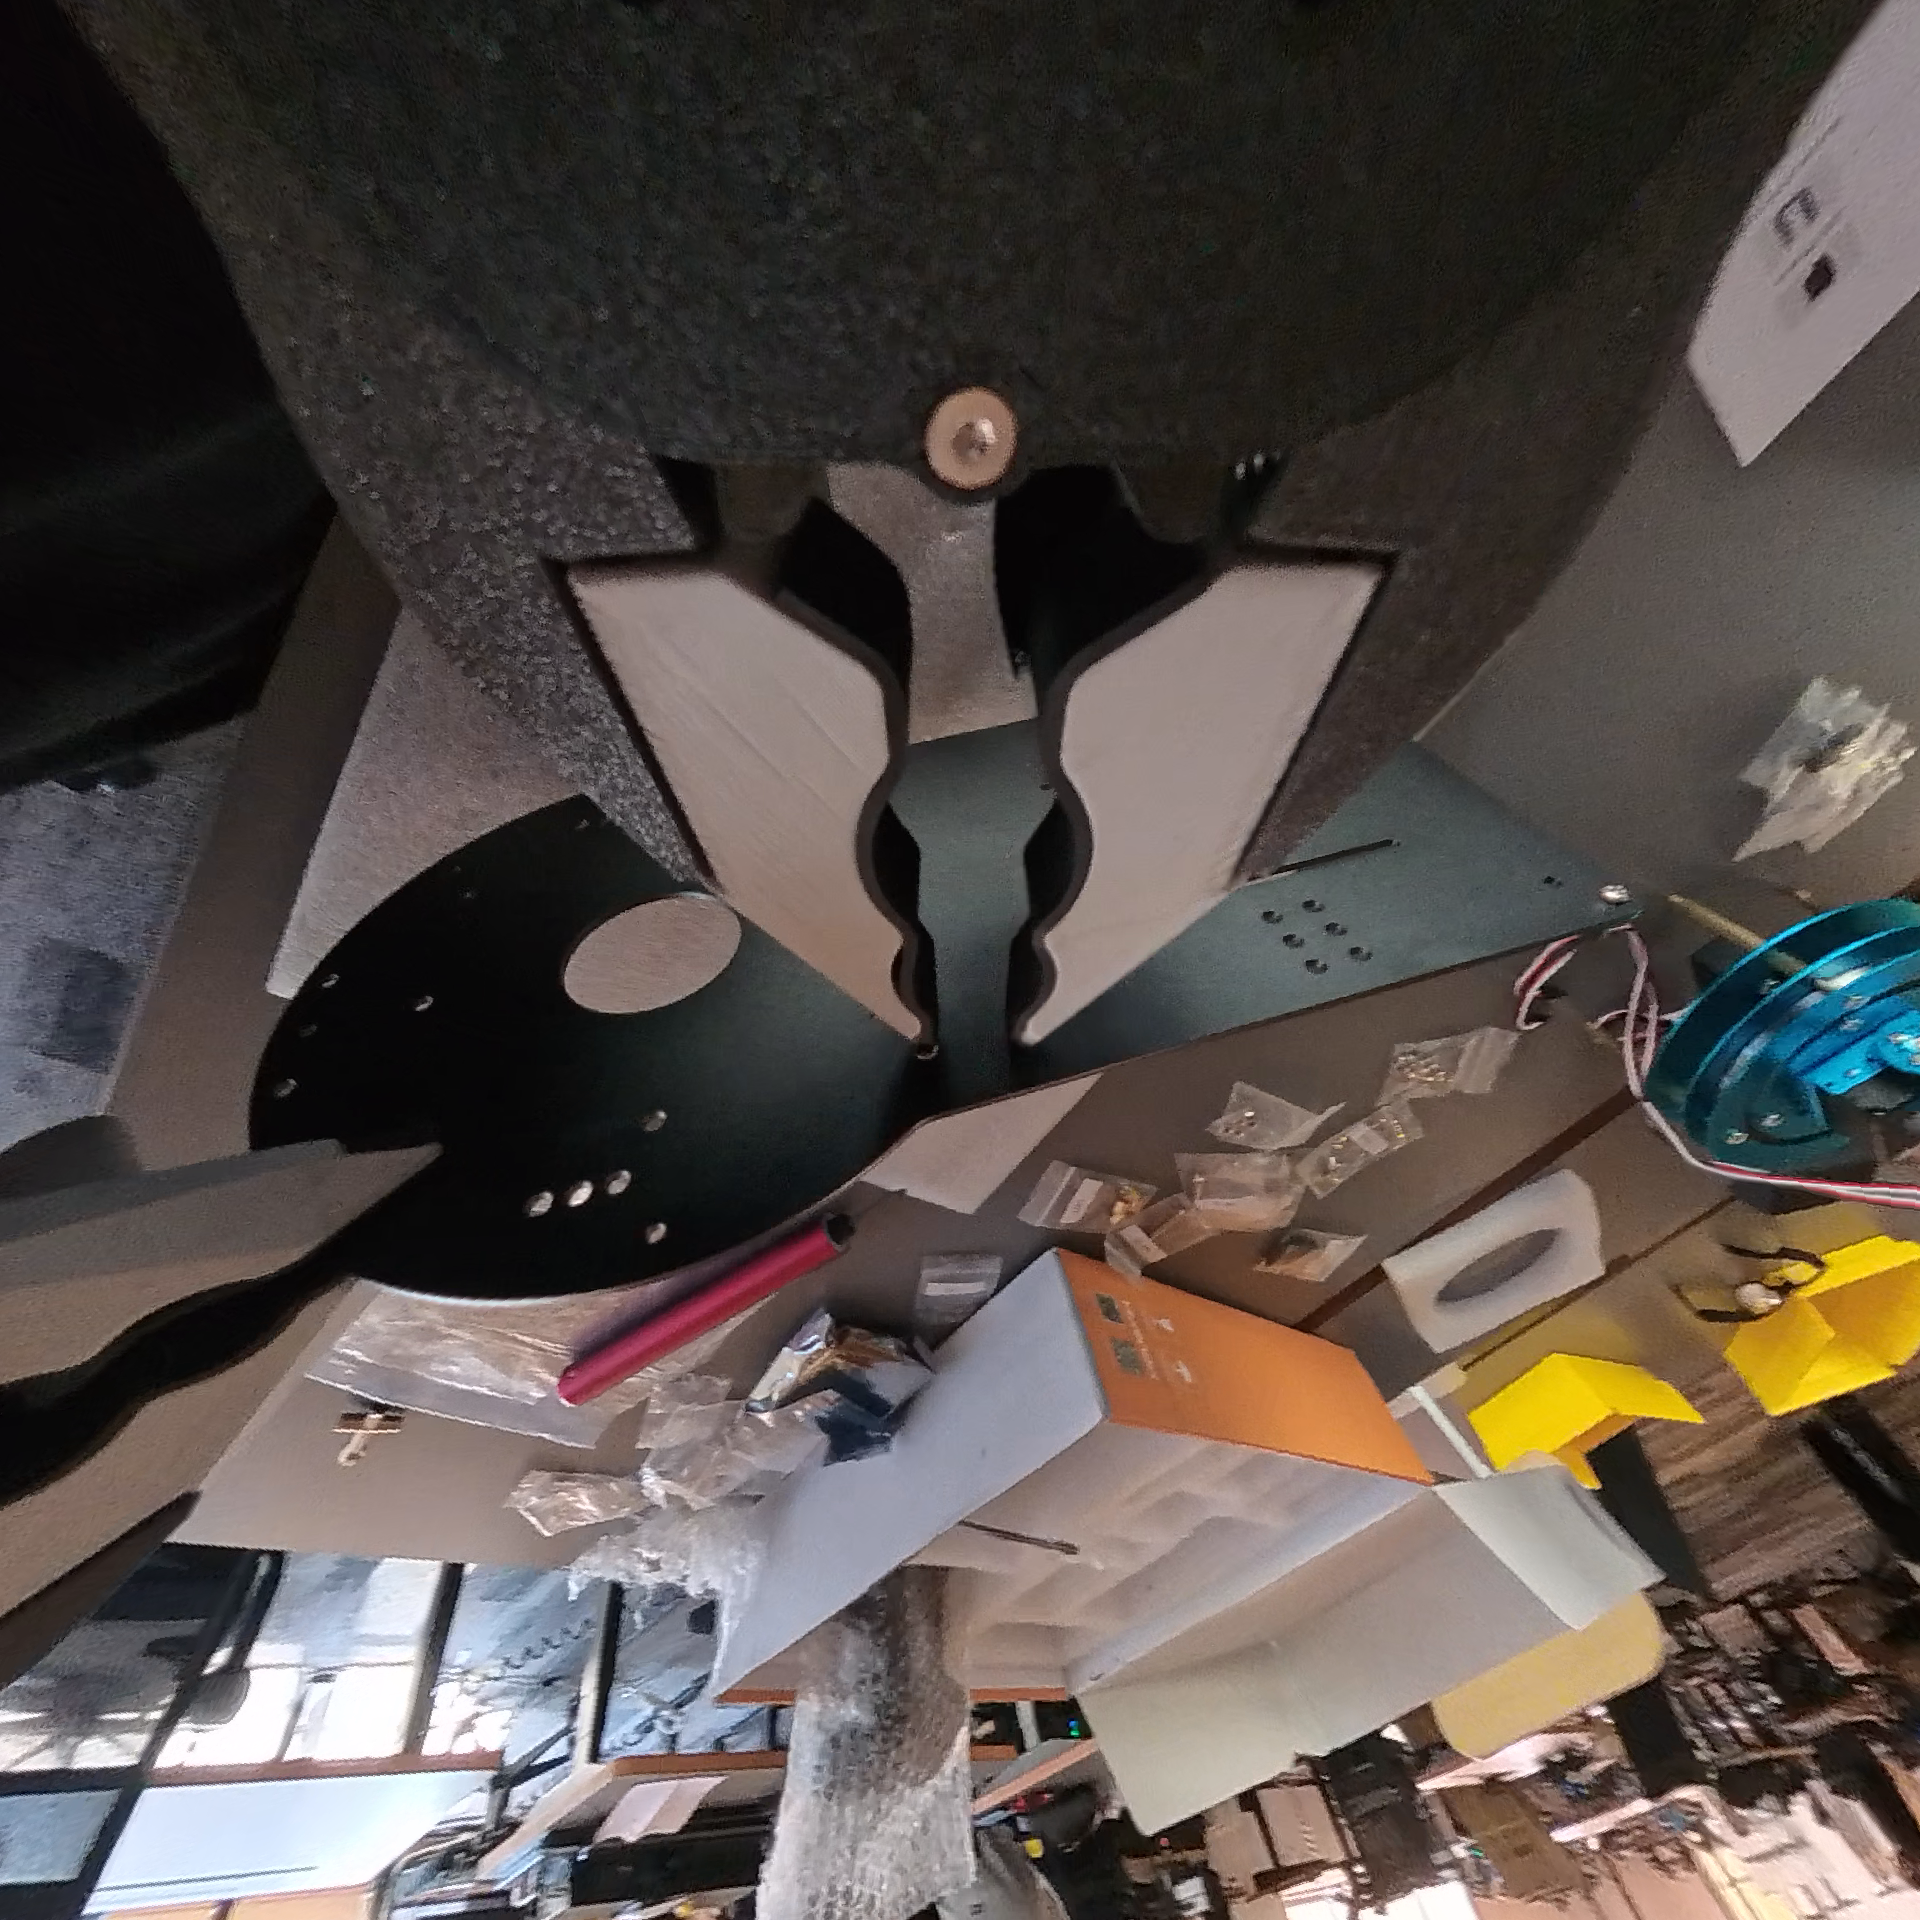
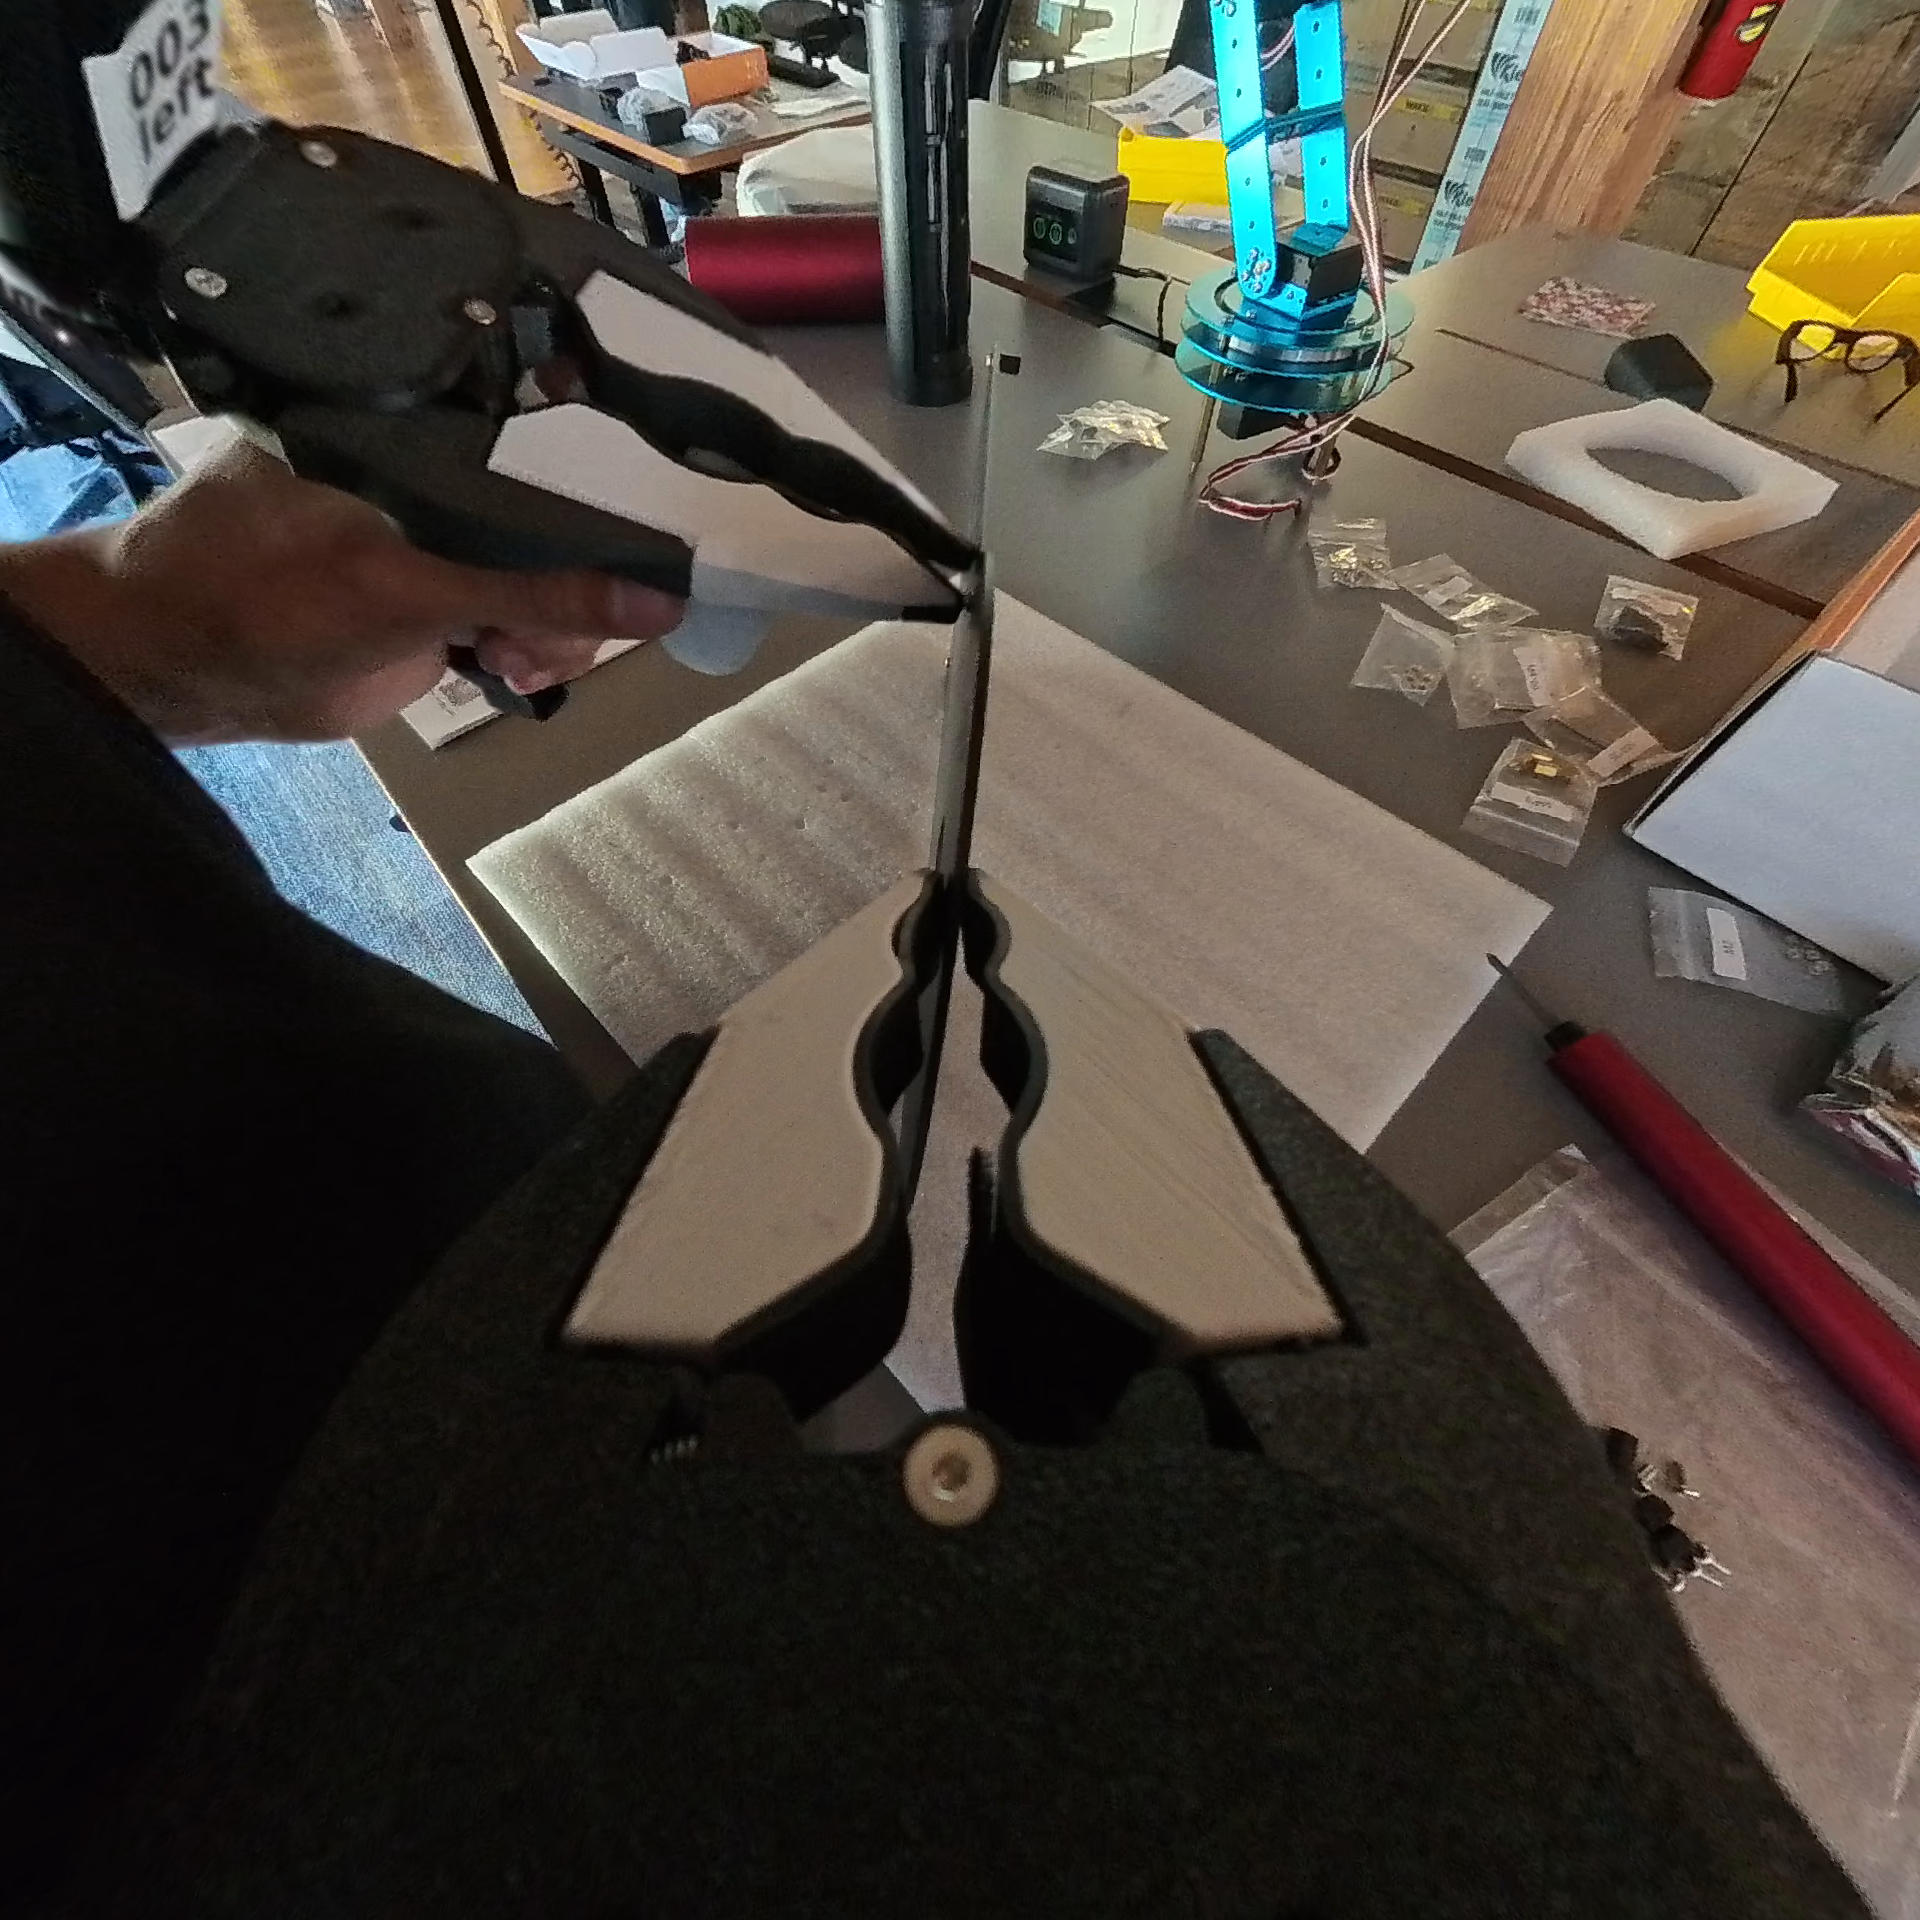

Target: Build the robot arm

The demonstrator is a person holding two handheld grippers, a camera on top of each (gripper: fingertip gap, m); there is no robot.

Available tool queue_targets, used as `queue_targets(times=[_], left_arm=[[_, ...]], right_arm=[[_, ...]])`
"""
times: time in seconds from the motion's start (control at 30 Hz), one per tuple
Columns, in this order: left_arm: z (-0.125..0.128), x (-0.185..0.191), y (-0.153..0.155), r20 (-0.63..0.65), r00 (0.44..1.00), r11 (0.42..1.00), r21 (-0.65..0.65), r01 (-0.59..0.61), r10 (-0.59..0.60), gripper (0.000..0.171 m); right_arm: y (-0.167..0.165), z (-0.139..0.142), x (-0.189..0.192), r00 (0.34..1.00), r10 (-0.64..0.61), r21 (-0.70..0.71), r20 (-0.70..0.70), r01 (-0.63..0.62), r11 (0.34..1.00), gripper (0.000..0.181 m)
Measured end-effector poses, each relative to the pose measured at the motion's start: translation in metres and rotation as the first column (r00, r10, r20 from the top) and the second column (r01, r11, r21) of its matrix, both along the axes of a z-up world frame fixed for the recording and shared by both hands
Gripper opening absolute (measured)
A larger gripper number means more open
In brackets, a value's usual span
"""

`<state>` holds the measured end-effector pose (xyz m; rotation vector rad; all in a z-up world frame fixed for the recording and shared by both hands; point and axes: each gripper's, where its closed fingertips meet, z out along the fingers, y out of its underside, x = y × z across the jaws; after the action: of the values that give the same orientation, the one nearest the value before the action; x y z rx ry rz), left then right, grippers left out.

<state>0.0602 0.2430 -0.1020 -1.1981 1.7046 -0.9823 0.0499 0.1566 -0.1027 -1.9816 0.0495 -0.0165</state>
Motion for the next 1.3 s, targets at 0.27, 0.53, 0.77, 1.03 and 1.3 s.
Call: queue_targets(times=[0.27,0.53,0.77,1.03,1.3], left_arm=[[0.011,0.005,0.015,0.093,0.995,0.956,0.29,-0.046,0.02,0.048],[0.001,0.01,0.013,-0.204,0.925,0.864,0.336,0.374,-0.321,0.044],[-0.016,-0.004,0.002,-0.537,0.691,0.685,0.258,0.681,-0.485,0.044],[-0.008,-0.009,-0.002,-0.583,0.585,0.678,0.078,0.731,-0.564,0.05],[-0.011,-0.007,0.002,-0.642,0.475,0.65,-0.047,0.759,-0.602,0.047]], right_arm=[[0.0,0.0,0.001,1.0,0.008,-0.008,0.007,-0.008,1.0,0.001],[0.0,0.0,-0.002,0.999,0.045,-0.018,0.029,-0.044,0.999,0.001],[0.0,0.0,-0.005,0.997,0.055,-0.027,0.053,-0.054,0.998,0.001],[0.0,0.0,-0.002,0.999,0.036,0.002,0.037,-0.036,0.999,0.001],[0.0,0.0,-0.008,0.997,0.048,-0.002,0.059,-0.048,0.999,0.001]])
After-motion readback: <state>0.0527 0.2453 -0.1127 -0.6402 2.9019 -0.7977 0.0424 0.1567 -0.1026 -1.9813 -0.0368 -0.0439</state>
